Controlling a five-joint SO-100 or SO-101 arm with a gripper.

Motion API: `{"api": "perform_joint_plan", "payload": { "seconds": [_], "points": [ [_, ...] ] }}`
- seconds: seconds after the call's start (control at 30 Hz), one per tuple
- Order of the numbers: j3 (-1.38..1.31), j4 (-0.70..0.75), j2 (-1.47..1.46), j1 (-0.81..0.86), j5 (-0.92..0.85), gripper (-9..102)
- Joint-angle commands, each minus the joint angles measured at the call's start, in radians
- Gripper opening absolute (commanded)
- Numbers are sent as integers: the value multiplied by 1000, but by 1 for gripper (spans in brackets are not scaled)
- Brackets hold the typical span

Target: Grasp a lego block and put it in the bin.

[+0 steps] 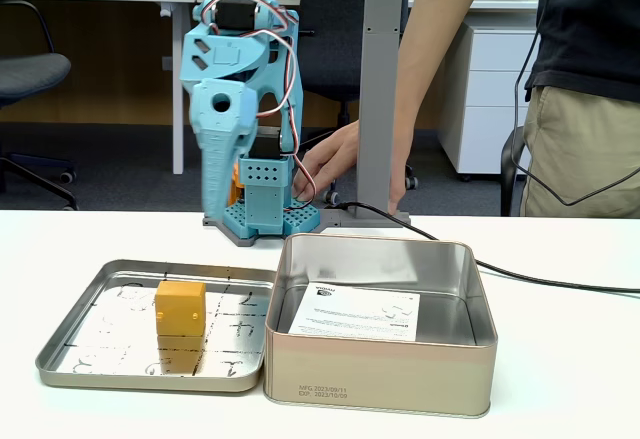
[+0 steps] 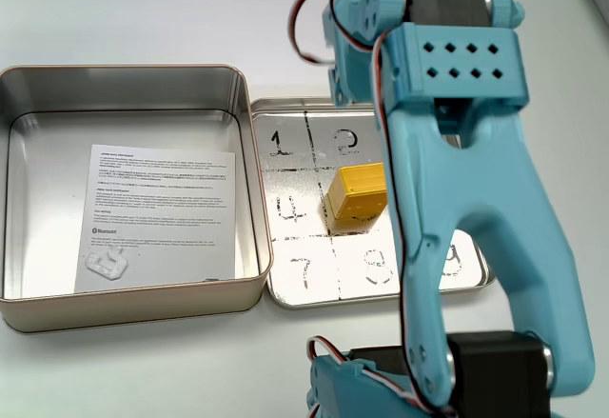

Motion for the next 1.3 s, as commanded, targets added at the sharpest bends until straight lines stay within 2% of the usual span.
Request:
{"api": "perform_joint_plan", "payload": {
  "seconds": [0.0, 0.13, 0.23, 0.37, 0.57, 0.93, 1.27],
  "points": [
    [21, 89, 64, 11, -2, 0],
    [21, 163, 61, 40, 34, 5],
    [34, 164, 48, 49, 35, 12],
    [40, 87, -15, 52, 31, 23],
    [40, -38, -141, 81, 41, 29],
    [81, -101, -265, 172, 38, 30],
    [225, -199, -249, 156, 11, 31]
  ]
}}
